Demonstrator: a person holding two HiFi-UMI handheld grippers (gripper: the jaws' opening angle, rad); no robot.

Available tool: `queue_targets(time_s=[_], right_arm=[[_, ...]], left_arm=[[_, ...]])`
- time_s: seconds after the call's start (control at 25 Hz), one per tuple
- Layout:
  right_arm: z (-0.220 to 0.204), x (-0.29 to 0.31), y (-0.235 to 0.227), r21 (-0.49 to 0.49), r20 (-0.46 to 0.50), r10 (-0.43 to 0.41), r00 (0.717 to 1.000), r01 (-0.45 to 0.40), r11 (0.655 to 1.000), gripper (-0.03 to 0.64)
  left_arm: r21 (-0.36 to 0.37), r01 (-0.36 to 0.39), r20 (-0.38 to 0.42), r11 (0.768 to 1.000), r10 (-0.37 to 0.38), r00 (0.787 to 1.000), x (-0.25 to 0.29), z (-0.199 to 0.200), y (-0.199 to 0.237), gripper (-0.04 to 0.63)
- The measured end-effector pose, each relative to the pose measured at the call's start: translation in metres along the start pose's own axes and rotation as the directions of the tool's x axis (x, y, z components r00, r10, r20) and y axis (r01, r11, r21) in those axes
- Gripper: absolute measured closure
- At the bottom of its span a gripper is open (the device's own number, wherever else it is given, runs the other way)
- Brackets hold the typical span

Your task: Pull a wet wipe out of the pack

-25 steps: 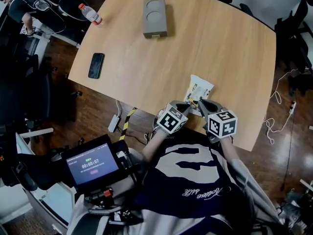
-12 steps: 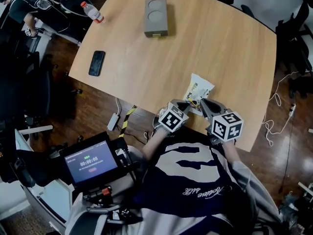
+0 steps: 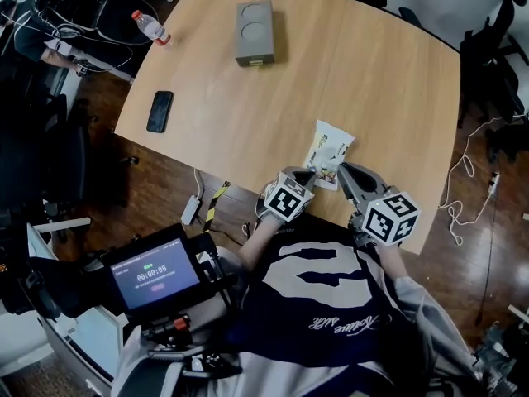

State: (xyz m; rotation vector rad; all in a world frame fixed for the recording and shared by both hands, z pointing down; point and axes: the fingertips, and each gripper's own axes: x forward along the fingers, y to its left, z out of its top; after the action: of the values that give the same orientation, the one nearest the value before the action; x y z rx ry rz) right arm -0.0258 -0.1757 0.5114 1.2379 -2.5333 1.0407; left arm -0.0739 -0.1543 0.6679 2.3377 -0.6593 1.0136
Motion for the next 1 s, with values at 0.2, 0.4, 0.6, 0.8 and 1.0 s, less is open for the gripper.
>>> queue_targets(time_s=[0.2,0.4,0.6,0.8,1.0], right_arm=[[0.023,-0.019,0.001,-0.03,0.047,-0.001,0.999,0.002,1.0,0.608],[0.022,-0.037,-0.007,-0.028,0.055,-0.002,0.999,0.003,1.0,0.608],[0.023,-0.051,-0.016,-0.037,0.058,0.004,0.998,-0.002,0.999,0.607],[0.023,-0.076,-0.027,-0.057,0.059,0.031,0.998,-0.027,0.998,0.607],[0.013,-0.11,-0.04,-0.096,0.053,0.055,0.997,-0.05,0.994,0.607]], left_arm=[[-0.019,-0.022,0.018,1.0,0.022,1.0,-0.002,0.004,-0.001,0.592],[-0.142,-0.028,0.081,0.989,0.04,0.996,-0.008,0.007,-0.003,0.592],[-0.251,-0.023,0.167,0.968,0.067,0.984,-0.025,0.02,-0.007,0.592],[-0.412,0.025,0.333,0.911,0.124,0.935,-0.049,0.042,-0.03,0.592],[-0.507,0.035,0.45,0.861,0.23,0.863,-0.07,0.053,-0.065,0.592]])
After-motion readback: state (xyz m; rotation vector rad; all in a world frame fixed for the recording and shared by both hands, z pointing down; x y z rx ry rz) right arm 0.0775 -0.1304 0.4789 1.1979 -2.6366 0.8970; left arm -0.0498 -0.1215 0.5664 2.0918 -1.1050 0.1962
